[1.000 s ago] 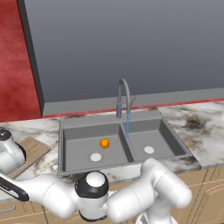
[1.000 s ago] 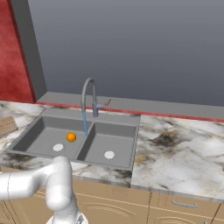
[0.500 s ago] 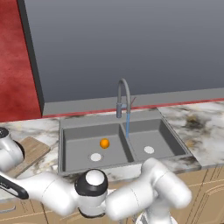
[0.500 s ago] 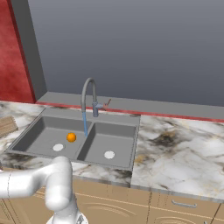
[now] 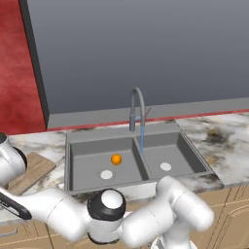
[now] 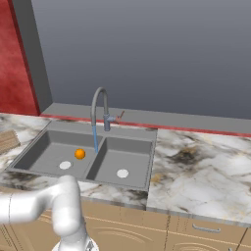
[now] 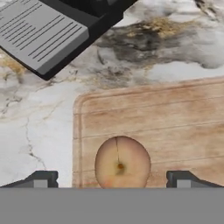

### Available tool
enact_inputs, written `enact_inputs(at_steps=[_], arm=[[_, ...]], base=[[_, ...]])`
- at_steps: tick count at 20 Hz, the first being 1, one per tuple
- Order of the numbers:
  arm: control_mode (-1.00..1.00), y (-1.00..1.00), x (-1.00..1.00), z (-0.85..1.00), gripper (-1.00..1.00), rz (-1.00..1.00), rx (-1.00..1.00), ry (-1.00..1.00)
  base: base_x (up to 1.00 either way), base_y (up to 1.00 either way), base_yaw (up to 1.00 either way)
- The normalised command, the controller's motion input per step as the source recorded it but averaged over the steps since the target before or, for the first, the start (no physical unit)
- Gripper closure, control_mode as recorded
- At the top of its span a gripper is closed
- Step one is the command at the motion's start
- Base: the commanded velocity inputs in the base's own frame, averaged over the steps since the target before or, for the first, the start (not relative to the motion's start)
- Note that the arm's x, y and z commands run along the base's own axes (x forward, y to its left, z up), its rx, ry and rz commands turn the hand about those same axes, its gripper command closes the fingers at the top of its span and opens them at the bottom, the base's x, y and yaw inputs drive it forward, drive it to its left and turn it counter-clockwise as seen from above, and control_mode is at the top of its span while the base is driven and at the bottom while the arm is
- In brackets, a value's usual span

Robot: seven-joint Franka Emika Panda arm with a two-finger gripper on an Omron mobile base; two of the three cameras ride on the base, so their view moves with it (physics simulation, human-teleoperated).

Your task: Pick the peach, orange from the sink and place them on the cutting board to airdry. Then turn off the sink faucet.

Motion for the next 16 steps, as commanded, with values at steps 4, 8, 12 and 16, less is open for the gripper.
enact_inputs(at_steps=[4, 8, 12, 16], arm=[[-1.00, -0.77, -0.42, 0.12, -1.00, 0.00, 0.00, -0.20], [-1.00, -0.90, -0.52, 0.20, -1.00, 0.00, 0.00, -0.21], [-1.00, -0.99, -0.48, 0.30, -1.00, 0.00, 0.02, -0.19], [-1.00, -0.94, -0.46, 0.43, -1.00, 0.00, 0.04, -0.15]], base=[[0.00, 0.00, 0.00], [0.00, 0.00, 0.00], [0.00, 0.00, 0.00], [0.00, 0.00, 0.00]])
